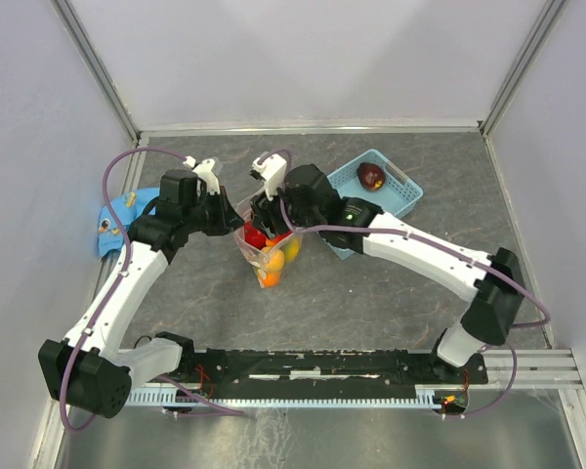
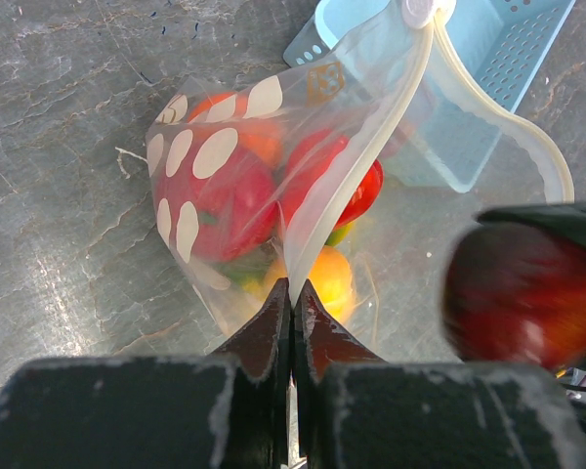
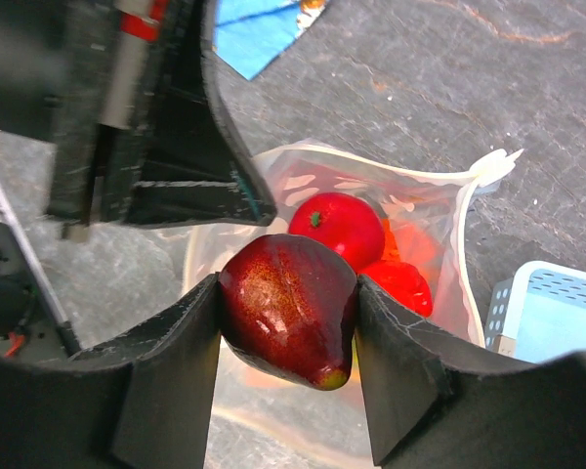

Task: Place the food in the zip-top bag and seal the zipper
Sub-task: Place the fake fruit in the zipper food storage bag.

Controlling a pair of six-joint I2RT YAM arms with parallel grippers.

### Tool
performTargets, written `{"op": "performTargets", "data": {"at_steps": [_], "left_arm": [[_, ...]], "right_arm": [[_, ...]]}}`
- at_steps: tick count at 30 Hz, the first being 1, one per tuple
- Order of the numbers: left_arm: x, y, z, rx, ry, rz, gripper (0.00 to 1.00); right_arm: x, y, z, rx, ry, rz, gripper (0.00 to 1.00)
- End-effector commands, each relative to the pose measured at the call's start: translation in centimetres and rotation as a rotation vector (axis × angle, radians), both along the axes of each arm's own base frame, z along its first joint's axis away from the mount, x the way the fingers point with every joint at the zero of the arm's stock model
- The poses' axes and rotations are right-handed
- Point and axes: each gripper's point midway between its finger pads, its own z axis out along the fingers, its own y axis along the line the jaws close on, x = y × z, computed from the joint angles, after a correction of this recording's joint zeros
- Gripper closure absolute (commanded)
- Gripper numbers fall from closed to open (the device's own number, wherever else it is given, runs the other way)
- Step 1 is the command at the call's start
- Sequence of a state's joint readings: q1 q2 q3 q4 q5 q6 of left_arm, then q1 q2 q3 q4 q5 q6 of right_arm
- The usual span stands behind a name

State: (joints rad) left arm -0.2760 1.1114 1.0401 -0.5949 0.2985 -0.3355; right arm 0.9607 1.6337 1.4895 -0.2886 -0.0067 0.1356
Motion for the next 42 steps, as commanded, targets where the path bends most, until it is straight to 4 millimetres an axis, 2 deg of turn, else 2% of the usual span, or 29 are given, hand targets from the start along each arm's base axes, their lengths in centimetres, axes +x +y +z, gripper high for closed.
{"op": "performTargets", "data": {"at_steps": [1, 10, 16, 20, 28, 34, 37, 42], "left_arm": [[0.2, -0.4, 1.5, -0.028, -0.061, -0.025, 0.97], [0.2, -0.4, 1.5, -0.028, -0.062, -0.026, 0.97], [0.2, -0.4, 1.5, -0.028, -0.062, -0.026, 0.97], [0.2, -0.4, 1.5, -0.028, -0.062, -0.026, 0.97], [0.1, -0.4, 1.4, -0.028, -0.06, -0.024, 0.97], [0.2, -0.3, 1.4, -0.025, -0.058, -0.021, 0.97], [0.2, -0.3, 1.4, -0.025, -0.059, -0.02, 0.97], [0.3, -0.3, 1.4, -0.023, -0.059, -0.018, 0.97]], "right_arm": [[2.4, 0.9, 1.4, 0.006, -0.094, -0.048, 0.4], [5.4, 1.6, -1.0, -0.051, -0.156, -0.126, 0.31], [6.5, 1.6, -1.7, -0.066, -0.181, -0.17, 0.25], [6.0, 1.2, -0.9, -0.052, -0.183, -0.167, 0.24], [3.5, -0.5, 2.9, -0.003, -0.181, -0.112, 0.21], [2.3, -2.1, 4.8, 0.014, -0.17, -0.103, 0.18], [2.5, -3.4, 4.9, -0.007, -0.159, -0.121, 0.15], [4.1, -6.6, 4.2, -0.048, -0.123, -0.194, 0.11]]}}
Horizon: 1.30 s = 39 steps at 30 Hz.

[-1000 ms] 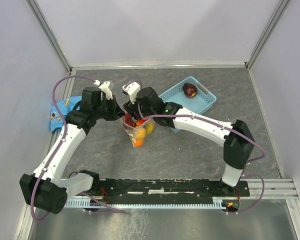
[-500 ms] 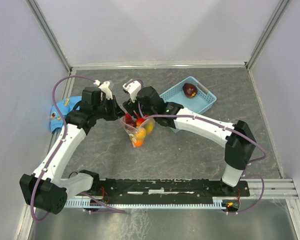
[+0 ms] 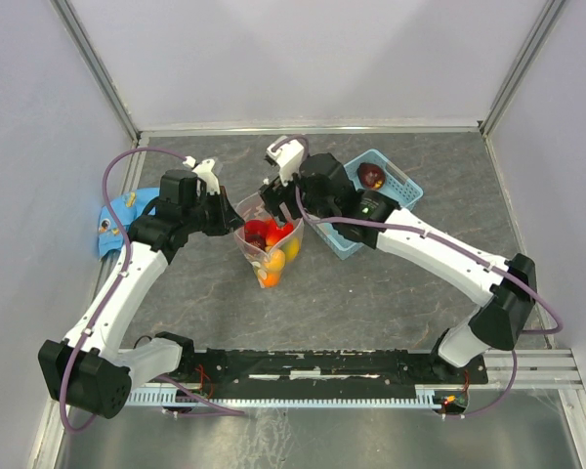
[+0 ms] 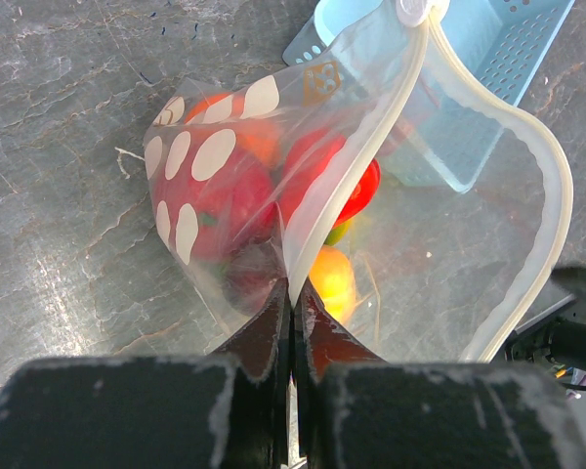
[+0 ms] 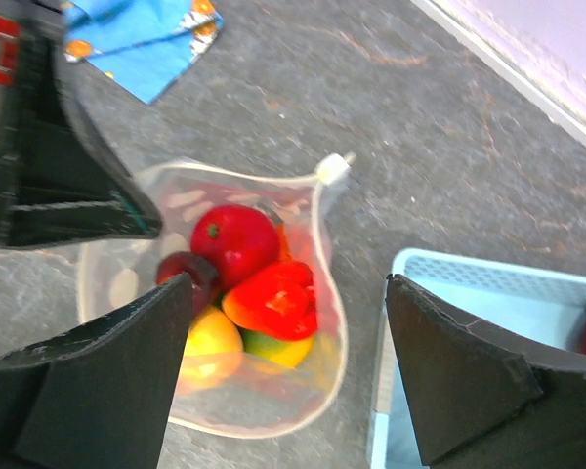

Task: Place the food in the zip-top bag and seal the zipper
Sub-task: Place the fake fruit in the zipper food storage bag, then pick up the fake fruit from the bin.

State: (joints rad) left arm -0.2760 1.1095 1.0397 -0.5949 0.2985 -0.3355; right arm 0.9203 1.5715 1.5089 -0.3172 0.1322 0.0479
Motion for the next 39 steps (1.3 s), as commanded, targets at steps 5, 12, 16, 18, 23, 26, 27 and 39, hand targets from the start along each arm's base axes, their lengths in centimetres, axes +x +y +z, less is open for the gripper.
{"op": "performTargets", "data": {"at_steps": [5, 12, 16, 18, 23, 26, 27, 39], "left_arm": [[0.4, -0.3, 1.2, -0.021, -0.054, -0.017, 0.97], [0.4, -0.2, 0.9, -0.016, -0.049, -0.015, 0.97], [0.5, -0.2, 0.8, -0.015, -0.046, -0.014, 0.97], [0.5, -0.2, 0.8, -0.014, -0.043, -0.014, 0.97], [0.6, -0.1, 0.6, -0.008, -0.041, -0.012, 0.97], [0.6, -0.1, 0.5, -0.006, -0.039, -0.011, 0.97], [0.7, -0.1, 0.4, -0.005, -0.037, -0.01, 0.97], [0.8, -0.2, -0.4, 0.003, -0.007, -0.017, 0.97]], "right_arm": [[3.5, -6.8, 0.1, -0.002, 0.054, -0.167, 0.08], [8.7, -13.7, -3.3, -0.042, 0.096, -0.393, 0.05], [11.5, -16.8, -6.1, -0.111, 0.104, -0.504, 0.03], [12.8, -18.2, -7.6, -0.15, 0.107, -0.549, 0.02], [16.2, -21.2, -11.6, -0.285, 0.129, -0.64, 0.0], [17.9, -22.5, -13.2, -0.362, 0.121, -0.677, 0.01], [18.4, -22.9, -13.7, -0.386, 0.117, -0.686, 0.01], [23.1, -24.8, -18.6, -0.515, 0.13, -0.664, 0.01]]}}
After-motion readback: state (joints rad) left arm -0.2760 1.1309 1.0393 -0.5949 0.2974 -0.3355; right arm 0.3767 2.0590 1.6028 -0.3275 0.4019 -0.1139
